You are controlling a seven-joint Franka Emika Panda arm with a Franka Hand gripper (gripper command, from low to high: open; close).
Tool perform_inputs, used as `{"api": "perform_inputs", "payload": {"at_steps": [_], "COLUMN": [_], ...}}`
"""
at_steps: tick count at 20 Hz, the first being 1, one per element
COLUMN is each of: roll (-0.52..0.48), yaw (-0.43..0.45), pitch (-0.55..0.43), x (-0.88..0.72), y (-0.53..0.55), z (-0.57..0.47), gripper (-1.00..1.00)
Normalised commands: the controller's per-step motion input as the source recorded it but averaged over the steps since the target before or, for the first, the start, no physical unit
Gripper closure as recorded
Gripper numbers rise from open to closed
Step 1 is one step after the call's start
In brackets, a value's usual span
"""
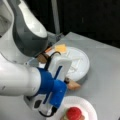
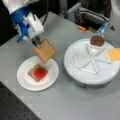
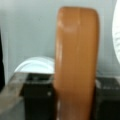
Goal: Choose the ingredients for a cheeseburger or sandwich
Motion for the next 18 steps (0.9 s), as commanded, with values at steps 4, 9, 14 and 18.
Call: {"api": "perform_inputs", "payload": {"at_steps": [4,9,14,18], "roll": [-0.093,-0.066,-0.008,0.006], "yaw": [0.303,0.356,0.380,0.333], "pitch": [0.059,0.082,0.037,0.043], "x": [0.27,0.31,0.43,0.47], "y": [-0.31,-0.37,-0.39,-0.36], "z": [-0.15,-0.08,-0.13,-0.13], "gripper": [1.00,1.00,1.00,1.00]}}
